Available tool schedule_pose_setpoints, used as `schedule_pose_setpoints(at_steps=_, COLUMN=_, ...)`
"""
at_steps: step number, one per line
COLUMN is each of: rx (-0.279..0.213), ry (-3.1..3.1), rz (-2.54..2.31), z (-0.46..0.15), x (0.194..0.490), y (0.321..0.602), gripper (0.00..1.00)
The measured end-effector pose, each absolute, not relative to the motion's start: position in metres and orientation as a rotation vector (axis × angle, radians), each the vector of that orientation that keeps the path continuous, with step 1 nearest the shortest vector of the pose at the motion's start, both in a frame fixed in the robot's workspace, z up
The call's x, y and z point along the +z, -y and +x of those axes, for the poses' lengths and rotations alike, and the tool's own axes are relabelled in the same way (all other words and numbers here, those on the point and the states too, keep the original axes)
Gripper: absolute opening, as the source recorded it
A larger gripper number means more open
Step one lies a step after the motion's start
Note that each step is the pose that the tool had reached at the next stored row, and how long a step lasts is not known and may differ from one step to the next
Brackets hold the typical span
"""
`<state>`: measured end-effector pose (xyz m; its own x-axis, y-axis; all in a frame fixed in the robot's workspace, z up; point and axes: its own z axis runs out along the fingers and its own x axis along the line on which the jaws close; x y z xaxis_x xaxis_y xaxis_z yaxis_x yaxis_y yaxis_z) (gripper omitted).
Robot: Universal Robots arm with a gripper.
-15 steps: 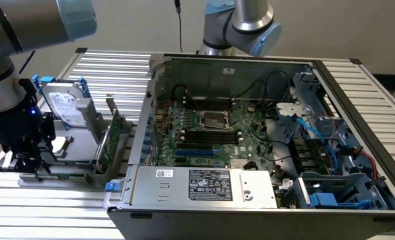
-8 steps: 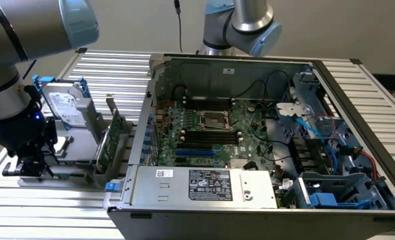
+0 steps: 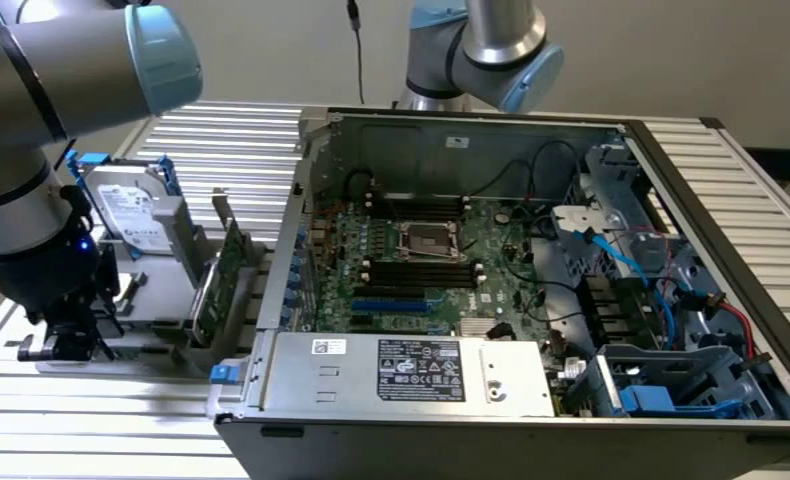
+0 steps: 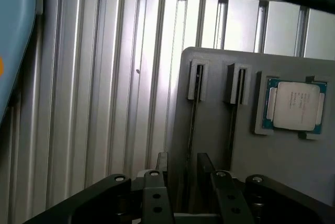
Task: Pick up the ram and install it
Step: 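Pick up the ram and move it above insertion slot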
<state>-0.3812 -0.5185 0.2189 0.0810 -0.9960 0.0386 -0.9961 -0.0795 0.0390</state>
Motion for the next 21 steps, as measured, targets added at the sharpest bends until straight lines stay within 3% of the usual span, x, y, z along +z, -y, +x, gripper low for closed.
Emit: schedule_pose_setpoints(at_steps=21, rx=-0.024, ry=2.216, rz=2.176, z=-0.381, x=0.197, y=0.515, gripper=0.36)
